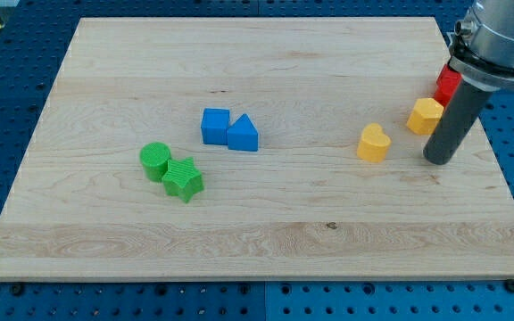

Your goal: Keep the yellow hexagon diagonally above the top right side of the yellow heart

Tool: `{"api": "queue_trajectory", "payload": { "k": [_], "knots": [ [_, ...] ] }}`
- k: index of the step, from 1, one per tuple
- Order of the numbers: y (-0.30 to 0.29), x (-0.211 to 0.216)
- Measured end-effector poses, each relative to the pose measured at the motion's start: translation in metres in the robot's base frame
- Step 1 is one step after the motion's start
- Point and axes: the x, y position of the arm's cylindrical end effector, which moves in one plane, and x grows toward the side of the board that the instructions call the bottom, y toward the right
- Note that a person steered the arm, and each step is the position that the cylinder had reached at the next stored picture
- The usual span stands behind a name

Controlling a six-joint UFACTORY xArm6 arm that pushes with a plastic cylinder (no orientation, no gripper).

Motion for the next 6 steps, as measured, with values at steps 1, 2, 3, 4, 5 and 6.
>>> {"api": "queue_trajectory", "payload": {
  "k": [1,2,3,4,5,6],
  "knots": [
    [0.022,0.008],
    [0.050,0.007],
    [0.066,-0.008],
    [0.069,-0.031],
    [0.065,-0.053],
    [0.045,-0.057]
  ]
}}
